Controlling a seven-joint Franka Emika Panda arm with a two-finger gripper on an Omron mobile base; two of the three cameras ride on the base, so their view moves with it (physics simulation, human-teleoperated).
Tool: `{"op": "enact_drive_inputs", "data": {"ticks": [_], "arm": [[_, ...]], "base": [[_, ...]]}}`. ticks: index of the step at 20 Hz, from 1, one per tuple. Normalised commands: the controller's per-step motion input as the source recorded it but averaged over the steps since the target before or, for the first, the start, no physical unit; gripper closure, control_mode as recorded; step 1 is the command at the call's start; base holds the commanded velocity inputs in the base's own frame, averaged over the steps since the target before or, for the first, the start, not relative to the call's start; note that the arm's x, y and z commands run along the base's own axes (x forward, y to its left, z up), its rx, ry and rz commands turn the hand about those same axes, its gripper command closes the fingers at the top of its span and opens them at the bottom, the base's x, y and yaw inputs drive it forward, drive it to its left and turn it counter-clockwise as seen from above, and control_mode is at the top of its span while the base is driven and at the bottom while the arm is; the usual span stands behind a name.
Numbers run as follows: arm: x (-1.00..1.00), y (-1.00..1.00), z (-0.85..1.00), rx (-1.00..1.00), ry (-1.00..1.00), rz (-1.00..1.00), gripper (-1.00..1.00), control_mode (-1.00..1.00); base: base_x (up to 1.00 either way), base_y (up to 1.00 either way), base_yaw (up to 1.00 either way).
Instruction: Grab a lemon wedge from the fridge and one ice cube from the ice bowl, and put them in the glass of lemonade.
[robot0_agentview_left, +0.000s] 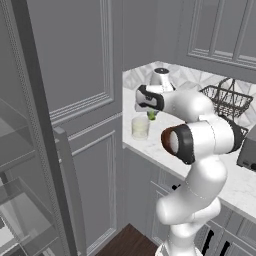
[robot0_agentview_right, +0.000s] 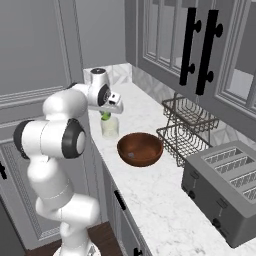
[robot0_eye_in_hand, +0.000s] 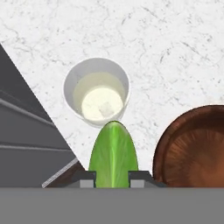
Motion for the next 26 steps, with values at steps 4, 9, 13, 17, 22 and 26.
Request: {"op": "enact_drive_inputs", "data": {"ticks": [4,9,13,17,22,26], "arm": [[0.41,0.08,-0.11,0.0,0.05,0.0,1.0,-1.0],[0.39,0.08,-0.11,0.0,0.07,0.0,1.0,-1.0],[0.23,0.01,-0.15,0.0,0.02,0.0,1.0,-1.0],[0.12,0.0,-0.2,0.0,0.0,0.0,1.0,-1.0],[0.14,0.03,-0.43,0.0,0.0,0.0,1.0,-1.0],[0.24,0.08,-0.25,0.0,0.0,0.0,1.0,-1.0]], "base": [[0.0,0.0,0.0],[0.0,0.0,0.0],[0.0,0.0,0.0],[0.0,0.0,0.0],[0.0,0.0,0.0],[0.0,0.0,0.0]]}}
